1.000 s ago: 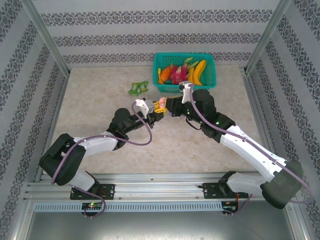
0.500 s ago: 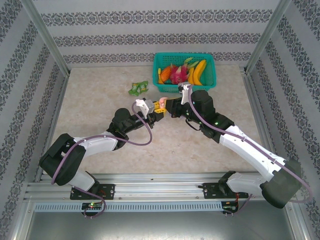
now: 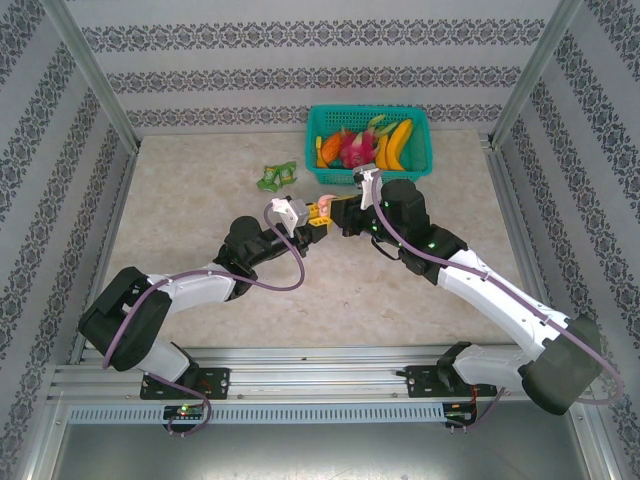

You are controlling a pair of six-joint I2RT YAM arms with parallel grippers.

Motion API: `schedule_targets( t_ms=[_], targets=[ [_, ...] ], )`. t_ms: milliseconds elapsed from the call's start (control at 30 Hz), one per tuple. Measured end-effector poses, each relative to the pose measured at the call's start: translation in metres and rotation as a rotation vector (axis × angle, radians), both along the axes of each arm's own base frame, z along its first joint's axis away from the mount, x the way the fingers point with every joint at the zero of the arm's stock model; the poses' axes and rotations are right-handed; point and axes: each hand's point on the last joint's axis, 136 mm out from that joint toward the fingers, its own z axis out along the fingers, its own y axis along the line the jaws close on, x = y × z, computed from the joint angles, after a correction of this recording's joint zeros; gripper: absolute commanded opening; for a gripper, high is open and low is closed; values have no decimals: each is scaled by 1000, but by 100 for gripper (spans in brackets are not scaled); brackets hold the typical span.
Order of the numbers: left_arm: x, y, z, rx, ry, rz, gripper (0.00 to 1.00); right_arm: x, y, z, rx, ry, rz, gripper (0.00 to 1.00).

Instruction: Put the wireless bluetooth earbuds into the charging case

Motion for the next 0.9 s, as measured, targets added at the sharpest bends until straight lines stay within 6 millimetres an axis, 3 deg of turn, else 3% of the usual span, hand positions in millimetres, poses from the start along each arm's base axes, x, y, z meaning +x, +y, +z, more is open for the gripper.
schedule_targets(
  t_ms=[200, 667, 767, 900],
  targets=[
    [0, 0, 0, 0, 0, -1, 0, 0, 0, 0, -1, 0, -2, 33],
    [0, 0, 1, -2, -3, 0, 0, 2, -10, 1, 24, 41, -48, 50],
    [0, 0, 1, -2, -4, -1, 0, 3, -20, 11, 51, 42, -75, 51],
    [-1, 0, 1, -1, -4, -2, 0, 14, -43, 40, 101, 39, -132, 50]
  ],
)
